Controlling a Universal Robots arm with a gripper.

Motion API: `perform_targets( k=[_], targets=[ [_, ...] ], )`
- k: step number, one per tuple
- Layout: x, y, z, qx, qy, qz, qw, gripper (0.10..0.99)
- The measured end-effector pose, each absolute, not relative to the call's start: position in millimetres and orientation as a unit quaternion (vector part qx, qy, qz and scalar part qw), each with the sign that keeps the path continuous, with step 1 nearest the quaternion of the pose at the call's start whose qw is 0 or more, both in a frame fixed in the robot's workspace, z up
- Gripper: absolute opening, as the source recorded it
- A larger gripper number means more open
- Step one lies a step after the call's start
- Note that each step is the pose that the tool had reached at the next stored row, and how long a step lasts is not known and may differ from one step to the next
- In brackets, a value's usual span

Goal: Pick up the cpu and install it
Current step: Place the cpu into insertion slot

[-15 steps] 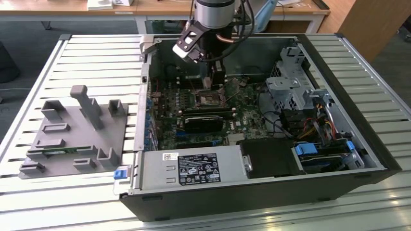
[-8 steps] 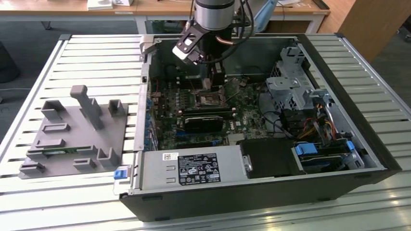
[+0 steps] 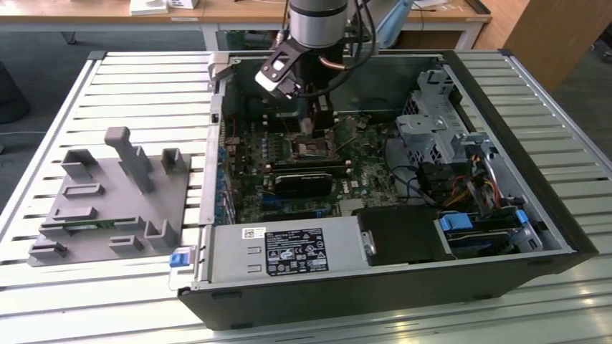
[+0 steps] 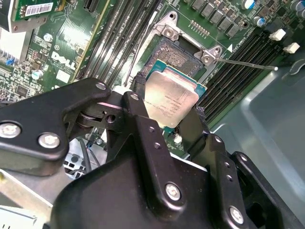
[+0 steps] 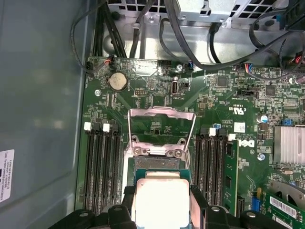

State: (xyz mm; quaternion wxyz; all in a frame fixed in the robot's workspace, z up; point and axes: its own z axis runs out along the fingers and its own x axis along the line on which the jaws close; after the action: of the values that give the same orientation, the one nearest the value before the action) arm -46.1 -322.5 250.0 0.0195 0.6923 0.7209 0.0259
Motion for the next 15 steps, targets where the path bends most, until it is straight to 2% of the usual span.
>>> perform_targets(
  k=[15],
  targets=[
    [-47.5, -322.5, 243.5, 0.693, 0.72, 0.026, 0.019, 0.533]
  ],
)
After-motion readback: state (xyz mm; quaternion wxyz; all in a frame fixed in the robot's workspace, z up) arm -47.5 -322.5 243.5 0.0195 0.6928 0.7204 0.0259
